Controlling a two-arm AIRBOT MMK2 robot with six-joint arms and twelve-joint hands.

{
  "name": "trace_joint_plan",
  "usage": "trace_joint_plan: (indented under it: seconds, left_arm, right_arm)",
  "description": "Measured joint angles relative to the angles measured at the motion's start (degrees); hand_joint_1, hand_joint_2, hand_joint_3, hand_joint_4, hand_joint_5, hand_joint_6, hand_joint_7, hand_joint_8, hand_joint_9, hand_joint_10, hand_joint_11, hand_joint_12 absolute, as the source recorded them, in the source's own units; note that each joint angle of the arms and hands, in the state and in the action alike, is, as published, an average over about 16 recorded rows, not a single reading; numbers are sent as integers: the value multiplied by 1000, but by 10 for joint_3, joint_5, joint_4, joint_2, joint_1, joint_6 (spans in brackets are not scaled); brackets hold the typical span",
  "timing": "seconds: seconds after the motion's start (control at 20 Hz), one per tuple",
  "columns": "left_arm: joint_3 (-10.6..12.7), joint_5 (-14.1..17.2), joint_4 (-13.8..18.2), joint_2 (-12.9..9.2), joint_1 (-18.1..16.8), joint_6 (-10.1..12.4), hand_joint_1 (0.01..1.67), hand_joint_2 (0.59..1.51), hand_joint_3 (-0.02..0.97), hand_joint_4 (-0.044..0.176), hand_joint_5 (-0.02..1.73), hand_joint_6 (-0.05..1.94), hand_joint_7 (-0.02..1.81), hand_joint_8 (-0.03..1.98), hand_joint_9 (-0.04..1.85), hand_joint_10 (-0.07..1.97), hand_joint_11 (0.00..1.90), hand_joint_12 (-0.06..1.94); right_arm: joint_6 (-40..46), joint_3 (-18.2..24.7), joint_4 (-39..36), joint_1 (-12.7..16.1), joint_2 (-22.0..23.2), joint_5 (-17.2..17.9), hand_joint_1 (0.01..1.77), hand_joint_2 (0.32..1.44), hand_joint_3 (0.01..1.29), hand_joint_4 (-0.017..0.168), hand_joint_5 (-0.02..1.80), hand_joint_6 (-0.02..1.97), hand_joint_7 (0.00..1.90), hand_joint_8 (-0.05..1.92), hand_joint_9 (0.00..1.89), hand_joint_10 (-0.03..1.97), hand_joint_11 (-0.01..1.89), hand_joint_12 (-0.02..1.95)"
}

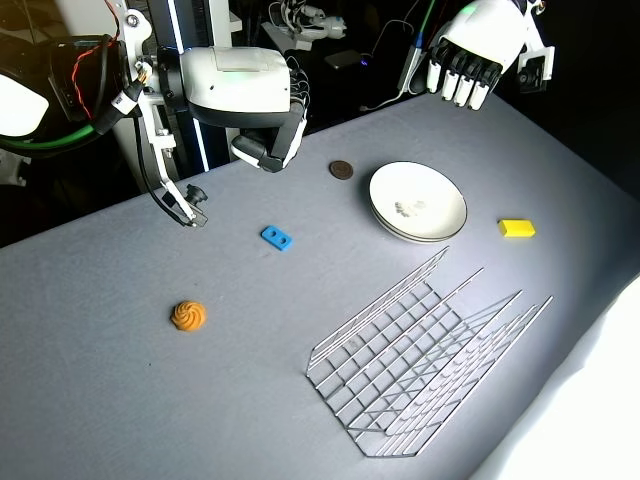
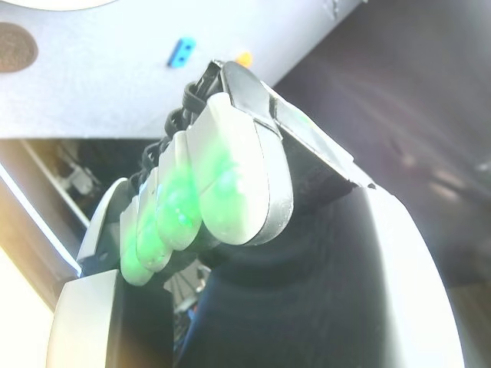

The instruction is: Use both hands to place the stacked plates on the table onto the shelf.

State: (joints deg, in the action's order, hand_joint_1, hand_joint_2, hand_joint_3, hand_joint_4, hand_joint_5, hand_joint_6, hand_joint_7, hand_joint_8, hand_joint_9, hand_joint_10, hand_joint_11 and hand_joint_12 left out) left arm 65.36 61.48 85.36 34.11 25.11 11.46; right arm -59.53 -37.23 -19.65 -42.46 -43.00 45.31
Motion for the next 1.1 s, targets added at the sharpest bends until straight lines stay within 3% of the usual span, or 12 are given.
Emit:
trace_joint_plan:
  seconds: [0.4,0.55,0.65,0.85,1.1]
  left_arm:
    - [-1,7,28,0,-3,11,36,1073,35,-3,177,153,170,152,183,162,230,171]
    - [-1,12,47,0,-5,14,16,1065,22,2,31,-2,31,3,36,6,58,-3]
    - [-1,14,62,0,-3,14,17,1061,20,3,7,-8,15,-5,11,6,18,-8]
    - [-4,17,85,2,10,6,20,1054,20,4,12,-16,21,-12,16,5,16,-17]
    - [0,12,84,12,57,-24,21,1050,20,6,18,-16,21,-12,19,5,16,-18]
  right_arm:
    - [-1,0,-1,0,0,-1,59,1101,43,8,240,258,277,243,298,253,341,232]
    - [-1,0,-3,-1,0,-1,17,1084,31,1,61,46,76,33,83,36,106,22]
    - [-2,0,-4,-1,0,-1,36,1067,30,3,20,24,21,14,20,13,23,-1]
    - [-2,0,-6,-1,0,-2,104,1021,30,2,21,21,20,14,19,8,9,-8]
    - [-3,0,-9,-1,-1,-2,351,979,29,2,22,21,21,14,23,8,10,-8]
